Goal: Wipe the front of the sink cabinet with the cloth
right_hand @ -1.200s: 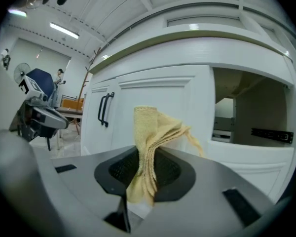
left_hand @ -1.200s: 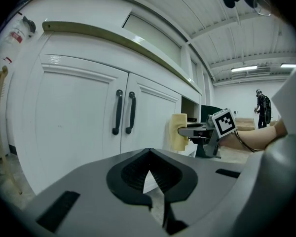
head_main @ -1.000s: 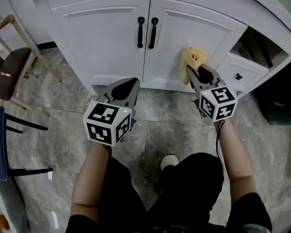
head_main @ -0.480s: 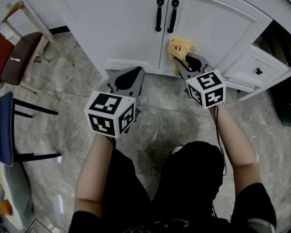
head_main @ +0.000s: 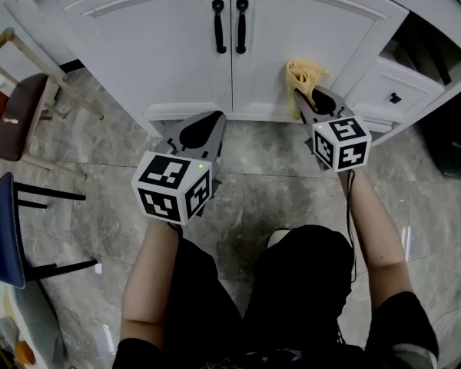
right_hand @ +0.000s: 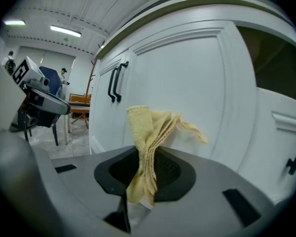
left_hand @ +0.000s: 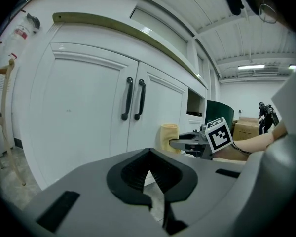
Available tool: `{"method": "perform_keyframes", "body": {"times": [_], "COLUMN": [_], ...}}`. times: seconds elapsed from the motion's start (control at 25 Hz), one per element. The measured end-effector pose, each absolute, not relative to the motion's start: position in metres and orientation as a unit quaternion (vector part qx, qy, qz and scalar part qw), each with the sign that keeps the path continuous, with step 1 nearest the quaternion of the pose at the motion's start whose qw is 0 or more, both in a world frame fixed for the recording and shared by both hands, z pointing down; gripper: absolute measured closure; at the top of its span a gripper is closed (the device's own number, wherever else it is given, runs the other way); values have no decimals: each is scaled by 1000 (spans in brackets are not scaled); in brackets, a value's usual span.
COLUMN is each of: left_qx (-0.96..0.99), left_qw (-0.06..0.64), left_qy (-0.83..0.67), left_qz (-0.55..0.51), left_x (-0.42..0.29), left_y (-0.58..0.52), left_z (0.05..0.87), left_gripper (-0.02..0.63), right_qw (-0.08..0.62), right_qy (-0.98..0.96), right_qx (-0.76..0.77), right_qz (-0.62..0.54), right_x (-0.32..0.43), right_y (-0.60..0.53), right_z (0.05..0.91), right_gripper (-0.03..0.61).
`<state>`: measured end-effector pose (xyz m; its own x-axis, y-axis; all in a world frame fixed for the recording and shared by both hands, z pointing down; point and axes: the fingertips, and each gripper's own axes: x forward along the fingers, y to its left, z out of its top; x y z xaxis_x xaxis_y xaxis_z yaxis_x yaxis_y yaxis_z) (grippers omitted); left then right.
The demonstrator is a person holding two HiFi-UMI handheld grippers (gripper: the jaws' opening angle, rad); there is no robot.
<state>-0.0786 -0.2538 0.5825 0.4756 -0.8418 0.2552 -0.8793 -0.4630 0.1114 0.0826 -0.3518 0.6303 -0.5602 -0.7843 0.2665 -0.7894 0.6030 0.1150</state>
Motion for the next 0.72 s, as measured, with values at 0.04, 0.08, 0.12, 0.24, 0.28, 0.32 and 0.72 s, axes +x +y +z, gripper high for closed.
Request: {"method": "perform_keyframes", "body": {"times": [0.04,0.08,0.12,0.24,0.28,0.32,0.72], "left_qx": [855,859,862,872,875,877,878], "left_qw": [113,113,113,117,118,119,132], "left_qy": [-499,-493,-487,-468,-463,-458,-450], "left_qz": [83,83,83,81,81,81,92], "left_x": [-71,-64,-57,-34,-27,-21,-25], "left_y": [-256,-258,-261,-268,-270,-272,-265], "left_z": [583,583,583,584,586,587,604], "left_gripper": [597,597,597,597,597,597,597], "right_qw": [149,152,154,159,160,160,140], "right_qy": [-878,-873,-868,-850,-844,-838,-847], "right_qx": [455,463,473,502,511,520,510], "right_qz": [11,14,17,28,32,36,54], "right_x": [95,107,120,159,171,182,174], "right_y": [-352,-352,-351,-351,-351,-351,-342], "right_z": [632,634,637,642,643,644,648], "right_gripper": [497,497,497,497,497,497,497]}}
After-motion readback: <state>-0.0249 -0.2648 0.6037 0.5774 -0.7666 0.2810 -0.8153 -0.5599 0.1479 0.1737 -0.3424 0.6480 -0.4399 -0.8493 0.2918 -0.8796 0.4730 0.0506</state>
